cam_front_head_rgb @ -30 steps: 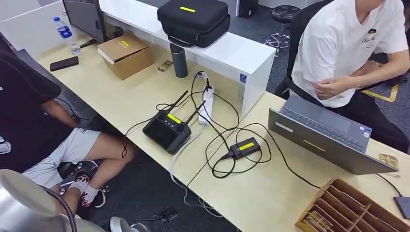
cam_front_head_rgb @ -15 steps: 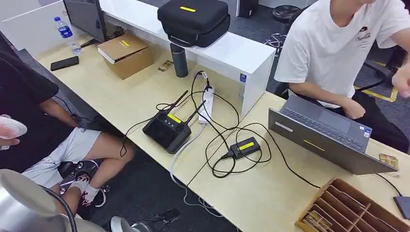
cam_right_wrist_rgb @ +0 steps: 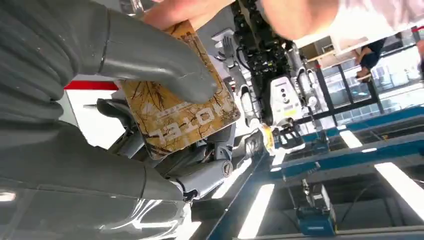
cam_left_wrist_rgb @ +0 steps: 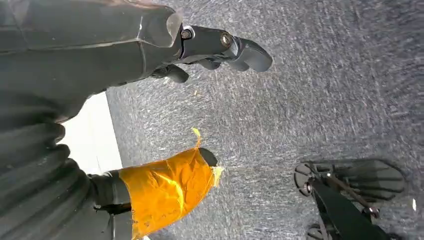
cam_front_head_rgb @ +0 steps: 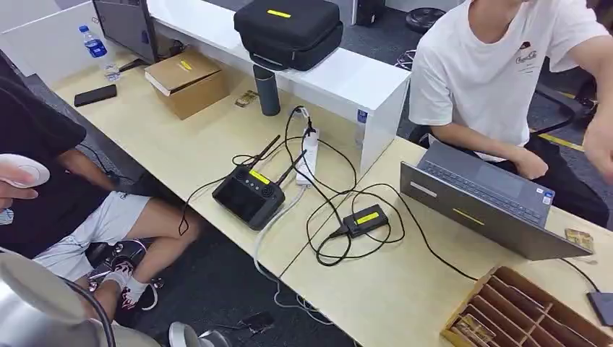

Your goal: Pass the card to the sensor for recognition and then transmit it.

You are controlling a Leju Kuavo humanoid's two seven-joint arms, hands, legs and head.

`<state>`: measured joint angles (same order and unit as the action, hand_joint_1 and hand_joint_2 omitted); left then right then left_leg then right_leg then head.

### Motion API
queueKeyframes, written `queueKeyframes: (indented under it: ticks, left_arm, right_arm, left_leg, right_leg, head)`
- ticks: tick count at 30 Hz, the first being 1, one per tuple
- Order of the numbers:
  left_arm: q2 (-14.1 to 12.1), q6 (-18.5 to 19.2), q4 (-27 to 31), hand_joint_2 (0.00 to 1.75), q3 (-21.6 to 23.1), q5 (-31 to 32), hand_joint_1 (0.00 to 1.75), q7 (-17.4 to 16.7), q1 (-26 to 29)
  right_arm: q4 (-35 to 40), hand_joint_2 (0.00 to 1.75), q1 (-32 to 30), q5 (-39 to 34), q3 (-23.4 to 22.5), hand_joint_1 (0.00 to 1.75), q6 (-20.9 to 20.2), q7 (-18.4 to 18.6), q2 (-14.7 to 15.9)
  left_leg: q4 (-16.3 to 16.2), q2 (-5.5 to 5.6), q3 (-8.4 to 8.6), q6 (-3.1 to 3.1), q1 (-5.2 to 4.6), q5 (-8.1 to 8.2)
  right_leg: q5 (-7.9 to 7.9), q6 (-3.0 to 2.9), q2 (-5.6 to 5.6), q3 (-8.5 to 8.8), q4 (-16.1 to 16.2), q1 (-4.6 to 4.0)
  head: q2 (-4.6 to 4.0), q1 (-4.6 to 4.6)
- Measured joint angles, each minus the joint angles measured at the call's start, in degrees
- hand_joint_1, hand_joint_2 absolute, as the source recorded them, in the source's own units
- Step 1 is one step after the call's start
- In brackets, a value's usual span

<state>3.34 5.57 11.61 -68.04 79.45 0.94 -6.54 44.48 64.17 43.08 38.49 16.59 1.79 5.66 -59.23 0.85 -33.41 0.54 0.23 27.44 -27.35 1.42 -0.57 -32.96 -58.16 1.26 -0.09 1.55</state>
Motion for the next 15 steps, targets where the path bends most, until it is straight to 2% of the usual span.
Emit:
queueKeyframes:
  ticks: [5, 15]
  left_arm:
    - [0.2, 1.44, 0.0, 1.75, 0.13, 0.2, 0.0, 1.18, 0.02]
    - [0.26, 0.15, 0.0, 1.75, 0.26, 0.11, 0.0, 1.53, 0.11]
  right_arm:
    - [-0.92, 1.75, 0.91, -0.04, 0.94, 0.0, -0.09, -0.29, -1.29]
    - [-1.46, 1.75, 0.24, 1.38, 2.1, 0.0, 0.59, -1.44, -0.61]
  left_leg:
    - [0.0, 0.08, -0.02, 0.02, 0.01, -0.01]
    - [-0.01, 0.06, -0.03, 0.01, 0.0, -0.01]
  right_leg:
    - [0.0, -0.01, 0.05, -0.01, -0.01, -0.01]
    - [0.0, -0.01, 0.04, -0.03, 0.03, 0.0]
  head:
    - [0.0, 0.0]
    - [0.0, -0.02]
